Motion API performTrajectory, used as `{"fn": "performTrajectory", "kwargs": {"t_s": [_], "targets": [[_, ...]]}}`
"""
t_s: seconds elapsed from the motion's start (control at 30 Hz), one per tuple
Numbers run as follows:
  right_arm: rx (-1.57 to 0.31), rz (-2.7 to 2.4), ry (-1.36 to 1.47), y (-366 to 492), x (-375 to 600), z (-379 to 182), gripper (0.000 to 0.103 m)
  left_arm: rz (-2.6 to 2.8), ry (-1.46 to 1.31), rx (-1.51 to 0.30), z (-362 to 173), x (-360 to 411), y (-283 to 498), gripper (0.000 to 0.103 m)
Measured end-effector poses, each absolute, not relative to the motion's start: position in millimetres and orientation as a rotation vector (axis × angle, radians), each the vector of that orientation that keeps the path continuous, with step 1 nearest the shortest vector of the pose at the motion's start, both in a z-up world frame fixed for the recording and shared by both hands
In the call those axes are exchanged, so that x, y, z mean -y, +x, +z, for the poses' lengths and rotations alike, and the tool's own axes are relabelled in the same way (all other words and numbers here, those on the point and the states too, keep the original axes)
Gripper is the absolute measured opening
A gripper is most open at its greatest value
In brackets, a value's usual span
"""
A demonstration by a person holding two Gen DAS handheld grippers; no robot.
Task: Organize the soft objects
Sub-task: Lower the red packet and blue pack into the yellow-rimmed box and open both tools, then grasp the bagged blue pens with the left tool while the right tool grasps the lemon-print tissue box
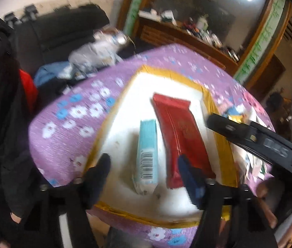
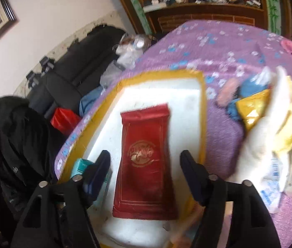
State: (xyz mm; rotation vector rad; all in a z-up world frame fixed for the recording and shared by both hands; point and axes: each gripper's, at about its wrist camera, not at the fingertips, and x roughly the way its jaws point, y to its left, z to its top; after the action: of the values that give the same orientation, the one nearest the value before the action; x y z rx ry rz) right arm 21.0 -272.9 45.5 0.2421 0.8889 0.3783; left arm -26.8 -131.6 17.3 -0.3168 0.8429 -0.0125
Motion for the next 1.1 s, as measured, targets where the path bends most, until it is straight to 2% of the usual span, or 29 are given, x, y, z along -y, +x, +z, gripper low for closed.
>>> {"fn": "performTrajectory", "kwargs": {"t_s": [0.1,0.23,0.5,0.77,0.87,0.97,1.1], "targets": [[-0.849,0.405,0.262,6,291,55,0.073,0.010,-0.304,-0.895,14,135,-23,0.074],[-0.826,0.417,0.261,-10,318,61,0.074,-0.023,-0.335,-0.849,31,154,-42,0.074],[-0.863,0.352,0.345,-33,392,42,0.074,-0.214,-0.183,-0.871,54,248,-59,0.074],[-0.829,0.254,0.432,-57,458,44,0.074,-0.389,-0.144,-0.971,39,328,-54,0.074],[-0.814,0.242,0.454,-69,472,39,0.074,-0.440,-0.138,-0.940,44,338,-63,0.074],[-0.855,0.219,0.449,-68,479,26,0.074,-0.412,-0.137,-0.985,37,344,-55,0.074],[-0.864,0.207,0.468,-67,487,19,0.074,-0.379,-0.172,-0.949,45,328,-58,0.074]]}}
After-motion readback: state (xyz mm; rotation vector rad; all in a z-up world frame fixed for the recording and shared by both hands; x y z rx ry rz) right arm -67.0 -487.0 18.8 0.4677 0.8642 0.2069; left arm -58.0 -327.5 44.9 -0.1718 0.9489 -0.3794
